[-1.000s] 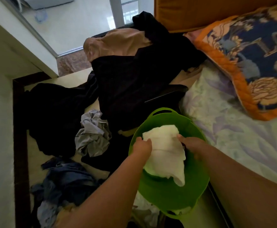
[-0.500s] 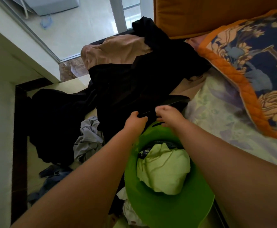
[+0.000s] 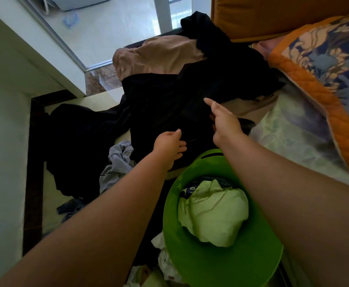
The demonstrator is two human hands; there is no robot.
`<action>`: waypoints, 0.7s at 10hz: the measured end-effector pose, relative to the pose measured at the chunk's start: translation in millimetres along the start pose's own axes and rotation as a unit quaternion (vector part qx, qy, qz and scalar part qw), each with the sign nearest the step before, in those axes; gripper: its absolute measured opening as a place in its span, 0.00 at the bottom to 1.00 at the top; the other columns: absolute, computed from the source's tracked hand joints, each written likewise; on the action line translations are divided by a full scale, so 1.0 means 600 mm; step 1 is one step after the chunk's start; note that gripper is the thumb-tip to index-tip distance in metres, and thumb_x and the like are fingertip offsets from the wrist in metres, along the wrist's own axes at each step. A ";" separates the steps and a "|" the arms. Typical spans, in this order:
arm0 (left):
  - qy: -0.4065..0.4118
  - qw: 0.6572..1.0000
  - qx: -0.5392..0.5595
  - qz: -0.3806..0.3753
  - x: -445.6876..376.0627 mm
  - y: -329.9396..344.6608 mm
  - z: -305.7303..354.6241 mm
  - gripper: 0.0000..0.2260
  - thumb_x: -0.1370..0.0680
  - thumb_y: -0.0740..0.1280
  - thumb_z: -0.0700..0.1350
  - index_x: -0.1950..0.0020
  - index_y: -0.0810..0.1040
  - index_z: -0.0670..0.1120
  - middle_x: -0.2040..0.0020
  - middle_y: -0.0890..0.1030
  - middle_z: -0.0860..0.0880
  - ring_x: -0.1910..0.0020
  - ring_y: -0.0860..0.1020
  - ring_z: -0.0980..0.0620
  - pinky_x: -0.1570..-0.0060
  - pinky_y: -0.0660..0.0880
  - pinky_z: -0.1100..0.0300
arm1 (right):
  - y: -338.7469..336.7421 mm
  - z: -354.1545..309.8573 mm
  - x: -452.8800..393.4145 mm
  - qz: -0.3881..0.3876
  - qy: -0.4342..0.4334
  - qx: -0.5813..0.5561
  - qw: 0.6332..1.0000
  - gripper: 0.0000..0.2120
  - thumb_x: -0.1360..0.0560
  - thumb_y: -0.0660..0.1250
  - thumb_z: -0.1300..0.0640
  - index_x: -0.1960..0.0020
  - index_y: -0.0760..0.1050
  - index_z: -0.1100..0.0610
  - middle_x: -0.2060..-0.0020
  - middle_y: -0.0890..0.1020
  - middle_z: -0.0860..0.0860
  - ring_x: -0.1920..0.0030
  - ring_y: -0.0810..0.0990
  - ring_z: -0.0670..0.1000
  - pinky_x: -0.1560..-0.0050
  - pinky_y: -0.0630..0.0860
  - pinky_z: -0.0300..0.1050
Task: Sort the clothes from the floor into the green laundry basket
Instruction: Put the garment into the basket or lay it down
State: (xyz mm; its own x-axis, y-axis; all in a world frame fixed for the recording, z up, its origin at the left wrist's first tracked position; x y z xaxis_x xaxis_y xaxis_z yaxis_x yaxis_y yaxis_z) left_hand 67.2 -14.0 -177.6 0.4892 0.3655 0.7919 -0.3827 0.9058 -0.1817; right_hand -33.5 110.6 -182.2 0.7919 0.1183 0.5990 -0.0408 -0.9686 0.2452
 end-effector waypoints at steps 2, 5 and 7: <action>-0.092 0.966 0.213 -0.113 0.033 0.015 0.007 0.32 0.19 0.44 0.63 0.34 0.72 0.40 0.36 0.76 0.41 0.36 0.74 0.43 0.35 0.70 0.47 | 0.104 0.015 0.092 -0.287 0.141 -0.009 0.948 0.14 0.21 0.62 0.54 0.58 0.86 0.48 0.58 0.79 0.45 0.56 0.75 0.43 0.53 0.74 0.37; -0.003 0.969 0.205 0.138 0.091 -0.161 0.024 0.25 0.17 0.49 0.53 0.21 0.51 0.47 0.21 0.53 0.45 0.22 0.53 0.45 0.25 0.52 0.52 | 0.186 0.087 0.203 -0.373 0.250 0.055 0.892 0.17 0.20 0.60 0.56 0.61 0.85 0.52 0.71 0.79 0.45 0.72 0.70 0.42 0.59 0.71 0.36; 0.066 0.825 0.561 -0.003 0.088 -0.309 0.006 0.18 0.18 0.53 0.48 0.33 0.74 0.43 0.35 0.76 0.40 0.43 0.77 0.41 0.38 0.72 0.49 | 0.246 0.143 0.218 -0.302 0.180 0.220 0.910 0.08 0.21 0.63 0.51 0.52 0.81 0.49 0.60 0.84 0.42 0.61 0.75 0.41 0.51 0.73 0.38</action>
State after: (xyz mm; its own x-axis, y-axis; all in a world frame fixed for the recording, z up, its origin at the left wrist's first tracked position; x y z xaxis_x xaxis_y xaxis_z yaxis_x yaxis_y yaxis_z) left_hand 161.5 -163.2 -99.9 0.5459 0.4488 0.7075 -0.8289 0.1666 0.5340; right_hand 116.3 -35.3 -132.8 0.3350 0.6448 0.6870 0.6456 -0.6881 0.3311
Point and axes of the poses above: each hand's wrist, its own x-axis away from the middle knuckle, its own y-axis out of the palm, z = x × y, the point moved 7 cm from there along -x, towards the middle knuckle
